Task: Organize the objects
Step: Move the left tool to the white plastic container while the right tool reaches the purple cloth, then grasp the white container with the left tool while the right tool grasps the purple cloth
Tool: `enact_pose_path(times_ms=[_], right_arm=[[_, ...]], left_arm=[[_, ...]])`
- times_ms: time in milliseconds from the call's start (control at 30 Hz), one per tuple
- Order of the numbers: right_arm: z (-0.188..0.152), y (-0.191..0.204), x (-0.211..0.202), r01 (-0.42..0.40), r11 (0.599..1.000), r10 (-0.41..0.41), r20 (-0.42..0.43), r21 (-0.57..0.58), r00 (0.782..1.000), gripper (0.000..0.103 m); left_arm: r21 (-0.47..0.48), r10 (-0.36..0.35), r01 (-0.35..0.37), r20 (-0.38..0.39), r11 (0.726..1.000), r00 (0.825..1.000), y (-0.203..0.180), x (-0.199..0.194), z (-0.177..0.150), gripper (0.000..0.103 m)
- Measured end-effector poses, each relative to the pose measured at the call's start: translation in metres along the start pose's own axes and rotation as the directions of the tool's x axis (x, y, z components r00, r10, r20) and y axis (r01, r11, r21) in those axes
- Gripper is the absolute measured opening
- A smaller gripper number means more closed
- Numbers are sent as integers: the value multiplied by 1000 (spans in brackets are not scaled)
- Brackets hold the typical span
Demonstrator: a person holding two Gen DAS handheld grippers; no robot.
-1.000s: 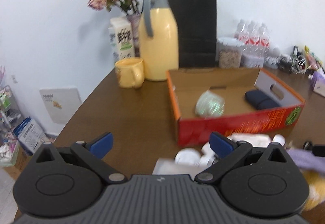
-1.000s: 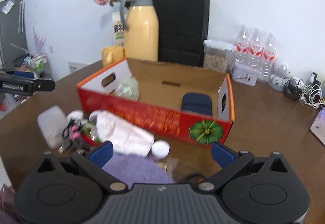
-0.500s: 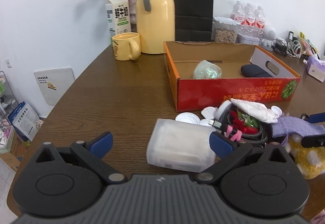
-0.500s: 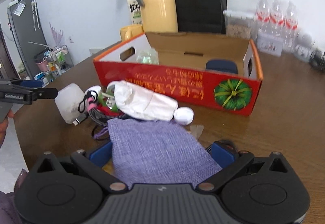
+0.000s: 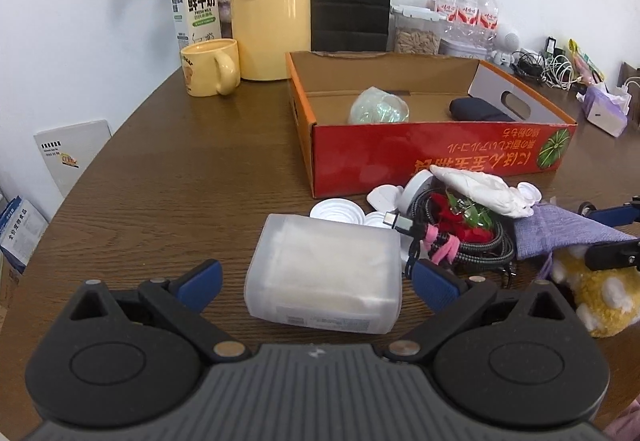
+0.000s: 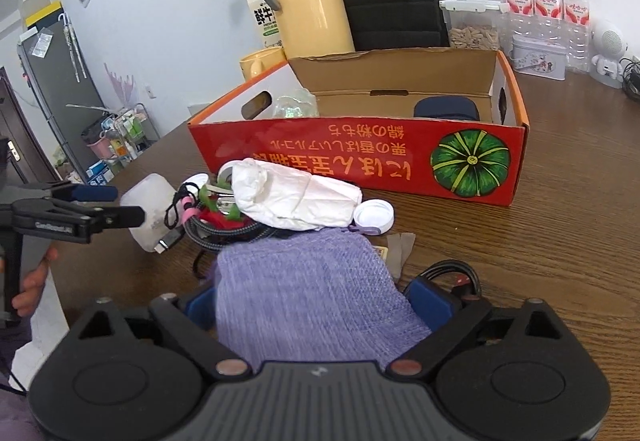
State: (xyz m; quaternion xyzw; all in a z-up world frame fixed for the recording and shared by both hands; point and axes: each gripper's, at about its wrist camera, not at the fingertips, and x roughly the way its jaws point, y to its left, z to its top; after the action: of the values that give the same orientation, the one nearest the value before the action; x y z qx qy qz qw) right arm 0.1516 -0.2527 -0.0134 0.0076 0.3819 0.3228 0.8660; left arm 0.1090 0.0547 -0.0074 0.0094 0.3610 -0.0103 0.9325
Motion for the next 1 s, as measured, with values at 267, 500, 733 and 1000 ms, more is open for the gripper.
enact_pose_path(times_ms=[267, 500, 733, 1000], right_arm=[[-1, 3, -7, -23, 1000, 23, 18, -2, 1000, 70], [-1, 4, -13, -43, 999, 43, 29, 14, 999, 50], [0, 5, -25, -27, 999, 25, 65, 29, 998, 32], [1, 9, -37, 33, 999, -34, 102, 16, 994, 6]], left_arm=[[-24, -22, 21, -62, 1000, 998, 8, 26, 2, 103], [-77, -73, 67, -68, 995, 995, 15, 35, -2, 91], [-83, -51, 46, -50, 995, 997, 16, 24, -8, 85], [-109, -21, 20, -6, 994, 1000, 21, 0, -9, 85]])
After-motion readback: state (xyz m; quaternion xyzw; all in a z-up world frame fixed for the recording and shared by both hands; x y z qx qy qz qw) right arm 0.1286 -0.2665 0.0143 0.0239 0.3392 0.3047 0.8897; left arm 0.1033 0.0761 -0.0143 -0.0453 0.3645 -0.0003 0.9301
